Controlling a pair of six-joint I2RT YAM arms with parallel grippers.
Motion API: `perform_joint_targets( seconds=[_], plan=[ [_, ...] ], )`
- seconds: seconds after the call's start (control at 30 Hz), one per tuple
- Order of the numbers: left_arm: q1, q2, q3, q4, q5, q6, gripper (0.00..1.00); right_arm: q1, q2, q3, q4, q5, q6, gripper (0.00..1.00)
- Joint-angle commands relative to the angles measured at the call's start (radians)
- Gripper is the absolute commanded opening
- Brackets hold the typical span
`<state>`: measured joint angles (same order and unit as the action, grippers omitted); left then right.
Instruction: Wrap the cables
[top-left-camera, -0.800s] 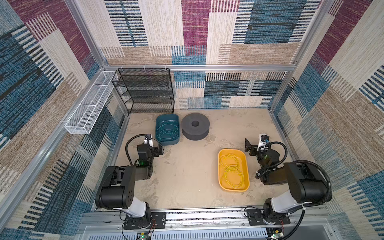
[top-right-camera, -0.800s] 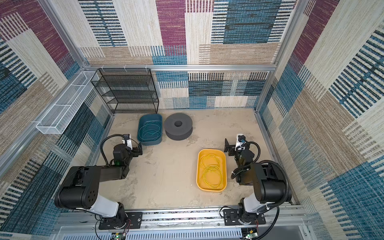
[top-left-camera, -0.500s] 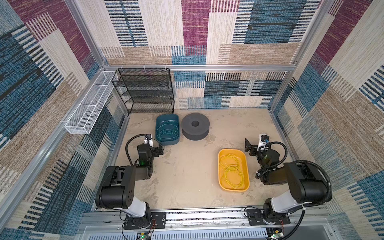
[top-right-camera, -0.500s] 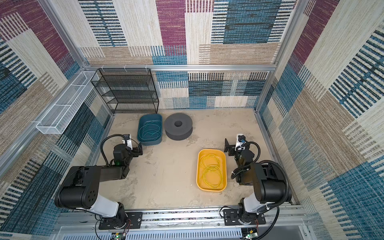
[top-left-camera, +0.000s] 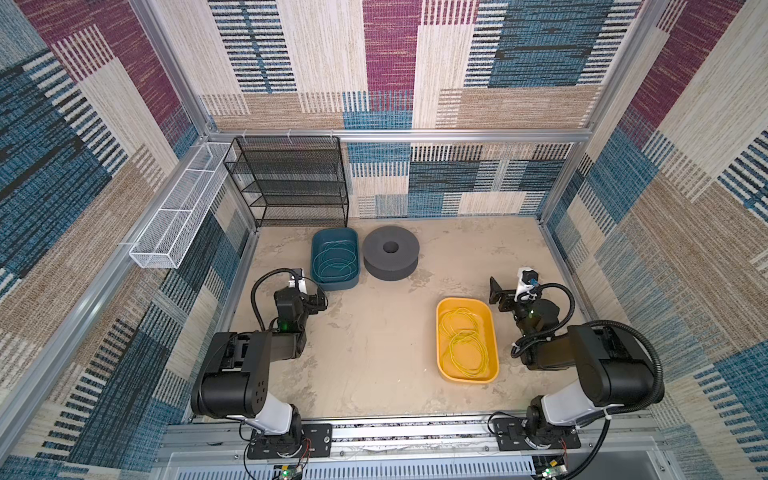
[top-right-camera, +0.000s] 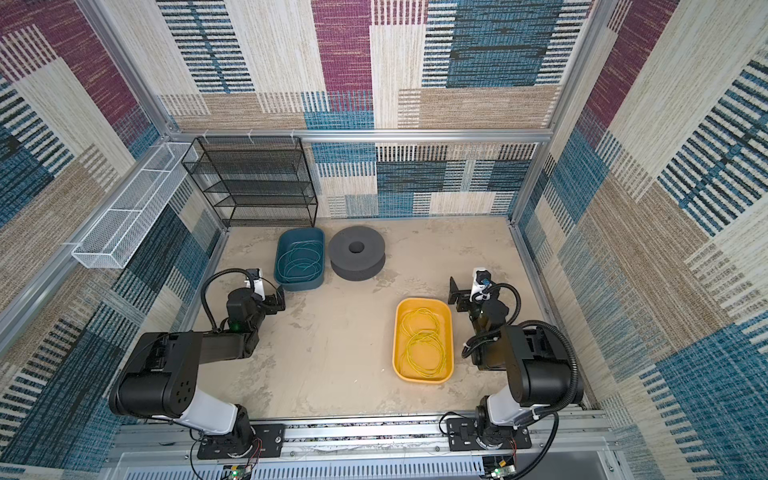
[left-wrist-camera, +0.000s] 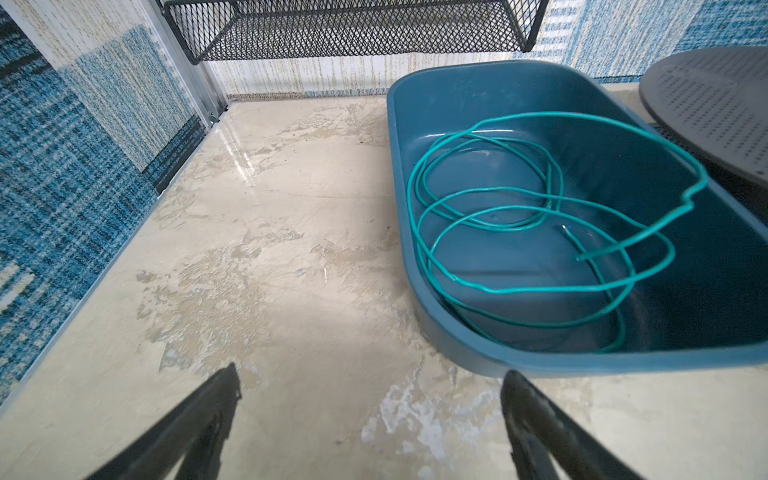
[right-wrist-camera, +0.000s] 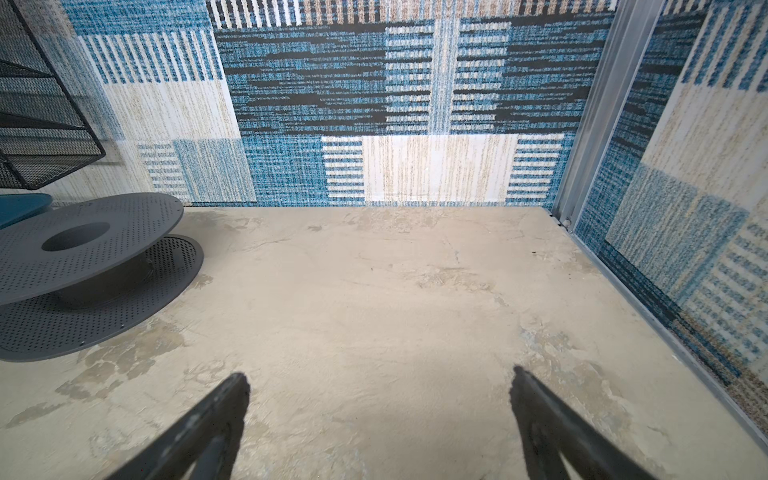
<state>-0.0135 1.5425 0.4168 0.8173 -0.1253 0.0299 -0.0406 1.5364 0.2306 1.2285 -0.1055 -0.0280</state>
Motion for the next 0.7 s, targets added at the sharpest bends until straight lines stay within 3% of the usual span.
perform_joint_targets(
  seconds=[0.0, 0.67],
  plan=[
    [0.0, -0.001, 0.007, 0.008, 0.007, -0.013, 0.99, 0.001, -0.004, -0.002, 0.022, -0.013, 0.003, 0.99],
    [0.013, 0.002, 0.019, -0.015, 0.063, -0.008, 0.99, 0.001, -0.004, -0.002, 0.021, -0.015, 0.003, 0.99]
  ],
)
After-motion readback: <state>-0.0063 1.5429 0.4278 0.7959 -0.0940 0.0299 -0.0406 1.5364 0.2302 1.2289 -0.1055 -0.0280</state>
